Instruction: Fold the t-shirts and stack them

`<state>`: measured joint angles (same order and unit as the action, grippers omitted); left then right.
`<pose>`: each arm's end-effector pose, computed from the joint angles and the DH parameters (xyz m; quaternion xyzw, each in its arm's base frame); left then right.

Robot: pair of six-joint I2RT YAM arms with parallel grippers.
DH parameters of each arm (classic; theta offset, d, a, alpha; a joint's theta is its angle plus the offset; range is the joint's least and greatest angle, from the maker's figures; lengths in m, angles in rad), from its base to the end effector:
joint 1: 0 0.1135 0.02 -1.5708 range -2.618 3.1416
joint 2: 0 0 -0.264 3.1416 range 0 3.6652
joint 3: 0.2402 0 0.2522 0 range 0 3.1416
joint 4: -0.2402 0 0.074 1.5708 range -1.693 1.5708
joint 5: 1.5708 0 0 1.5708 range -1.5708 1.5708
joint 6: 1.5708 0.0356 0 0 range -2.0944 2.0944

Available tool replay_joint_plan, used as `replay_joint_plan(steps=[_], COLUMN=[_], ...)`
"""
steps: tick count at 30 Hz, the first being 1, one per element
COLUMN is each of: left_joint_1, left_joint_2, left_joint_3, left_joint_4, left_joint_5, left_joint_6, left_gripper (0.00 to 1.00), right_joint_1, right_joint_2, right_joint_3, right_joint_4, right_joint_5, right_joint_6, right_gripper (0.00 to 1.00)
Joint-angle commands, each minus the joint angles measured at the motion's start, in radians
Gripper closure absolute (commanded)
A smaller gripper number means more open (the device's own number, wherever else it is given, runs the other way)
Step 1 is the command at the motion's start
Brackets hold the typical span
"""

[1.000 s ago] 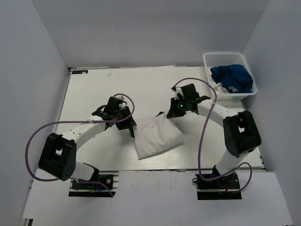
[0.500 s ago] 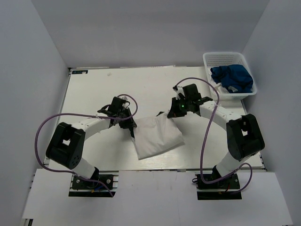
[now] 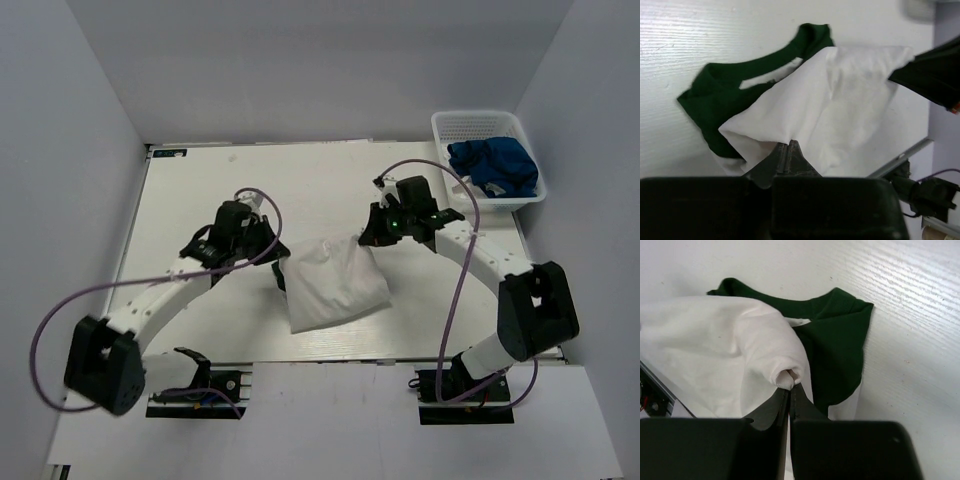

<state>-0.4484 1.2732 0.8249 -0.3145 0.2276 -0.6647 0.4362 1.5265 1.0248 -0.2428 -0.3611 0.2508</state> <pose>0.2379 -0.1234 0.2387 -0.0542 0.9130 -0.2950 0.2765 0.2946 0.1512 0.2393 -0.1552 0.8904 0.2879 0.3165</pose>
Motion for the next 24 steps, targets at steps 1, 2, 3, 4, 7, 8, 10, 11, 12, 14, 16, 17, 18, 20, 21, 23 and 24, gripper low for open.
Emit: replay_joint_plan(steps=[1,2,3,4,7,8,10,11,12,14,16,17,18,20,21,23,24], left_joint_1=[-0.006,-0.006,-0.006,-0.006,-0.006,-0.006,-0.006,-0.006,0.003,0.013,0.022,0.022,0.022,0.022,0.022,0.033,0.033], left_joint_2=[-0.178,-0.205,-0.25,-0.267,-0.317,-0.318,-0.318,-0.307,-0.29,-0.227,-0.181,-0.158,-0.135,-0.054,-0.022,0.07,0.098], left_joint_3=[-0.055,-0.066,-0.066,-0.09,-0.138,-0.156,-0.197,-0.198,-0.208,-0.208,-0.185,-0.176,-0.162,-0.149,-0.133,-0.103,-0.089], left_joint_4=[-0.017,-0.017,-0.026,-0.026,-0.054,-0.054,-0.026,-0.017,-0.008,0.011,0.041,0.054,0.087,0.113,0.114,0.147,0.147], left_joint_5=[-0.002,-0.002,-0.002,-0.011,-0.04,-0.053,-0.124,-0.152,-0.177,-0.269,-0.347,-0.388,-0.399,-0.434,-0.447,-0.462,-0.462], left_joint_6=[0.016,0.016,-0.008,-0.022,-0.055,-0.065,-0.079,-0.079,-0.088,-0.113,-0.136,-0.136,-0.136,-0.147,-0.156,-0.147,-0.147], left_gripper=[1.0,1.0,1.0,1.0,1.0,1.0,1.0,1.0,1.0,1.0,1.0,1.0,1.0,1.0,1.0,1.0,1.0], right_joint_1=[0.001,-0.001,-0.002,0.001,-0.001,-0.001,-0.001,-0.001,0.001,-0.001,-0.002,-0.004,-0.004,-0.002,-0.005,-0.007,-0.005], right_joint_2=[-0.086,-0.092,-0.109,-0.118,-0.117,-0.103,-0.051,-0.033,-0.011,0.066,0.118,0.133,0.183,0.225,0.294,0.334,0.381], right_joint_3=[-0.009,-0.012,-0.011,-0.018,-0.02,-0.022,-0.012,0.006,0.017,0.063,0.086,0.11,0.115,0.142,0.168,0.216,0.242], right_joint_4=[-0.001,-0.001,-0.001,-0.001,0.017,0.023,0.049,0.054,0.056,0.094,0.109,0.149,0.166,0.209,0.201,0.186,0.185], right_joint_5=[0.014,0.011,0.005,-0.018,-0.038,-0.036,-0.041,-0.042,-0.047,-0.042,-0.027,0.003,0.013,0.034,0.04,0.051,0.074], right_joint_6=[-0.025,-0.024,-0.024,-0.022,-0.022,-0.024,-0.028,-0.028,-0.03,-0.016,-0.012,-0.008,-0.008,-0.01,-0.01,-0.007,0.005], right_gripper=[1.0,1.0,1.0,1.0,1.0,1.0,1.0,1.0,1.0,1.0,1.0,1.0,1.0,1.0,1.0,1.0,1.0])
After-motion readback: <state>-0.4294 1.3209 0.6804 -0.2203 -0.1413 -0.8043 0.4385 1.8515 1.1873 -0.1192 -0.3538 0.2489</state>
